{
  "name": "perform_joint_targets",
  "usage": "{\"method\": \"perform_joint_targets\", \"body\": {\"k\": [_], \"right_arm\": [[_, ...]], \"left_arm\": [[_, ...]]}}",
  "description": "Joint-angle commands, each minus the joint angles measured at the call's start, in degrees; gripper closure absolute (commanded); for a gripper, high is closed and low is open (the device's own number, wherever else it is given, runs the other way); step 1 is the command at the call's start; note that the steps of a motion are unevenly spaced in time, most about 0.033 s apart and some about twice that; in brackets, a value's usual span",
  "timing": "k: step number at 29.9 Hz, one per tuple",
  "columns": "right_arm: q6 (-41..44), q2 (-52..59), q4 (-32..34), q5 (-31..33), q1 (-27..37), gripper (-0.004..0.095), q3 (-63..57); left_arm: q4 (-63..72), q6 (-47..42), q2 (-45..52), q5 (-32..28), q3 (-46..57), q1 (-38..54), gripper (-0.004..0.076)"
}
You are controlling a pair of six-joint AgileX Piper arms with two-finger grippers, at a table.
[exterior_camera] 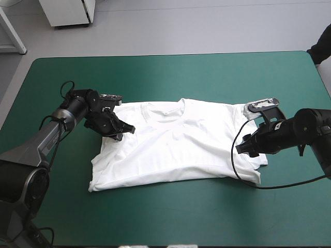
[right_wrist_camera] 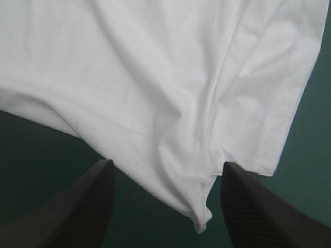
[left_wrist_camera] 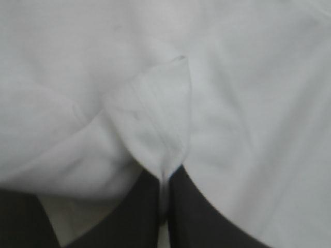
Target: Fold the cloth
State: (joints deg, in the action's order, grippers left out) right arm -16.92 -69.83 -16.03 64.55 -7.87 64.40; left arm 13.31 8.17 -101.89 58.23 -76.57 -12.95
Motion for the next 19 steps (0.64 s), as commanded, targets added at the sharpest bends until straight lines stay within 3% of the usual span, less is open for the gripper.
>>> {"method": "perform_joint_targets", "body": {"k": [1,5,10,19], "right_arm": [[-0.1,1.1,-0.5,-1.1,0.0,0.0331,2.0],[-0.1,1.1,-0.5,-1.1,0.0,0.0331,2.0],[-0.1,1.1,-0.1,-1.1,0.0,0.0331,2.0],[2.1,1.1,6.0,-2.7,0.0,0.0331,2.0]], "left_arm": [[1.2,-0.4,0.0,-2.6,-1.7,-0.4,0.0733],[1.2,0.4,-1.8,-2.9,-1.7,-0.4,0.0733],[1.2,0.4,-0.7,1.0,-3.0,-0.4,0.0706],[1.0,0.7,9.2,9.0,-10.3,-0.4,0.0391]]}}
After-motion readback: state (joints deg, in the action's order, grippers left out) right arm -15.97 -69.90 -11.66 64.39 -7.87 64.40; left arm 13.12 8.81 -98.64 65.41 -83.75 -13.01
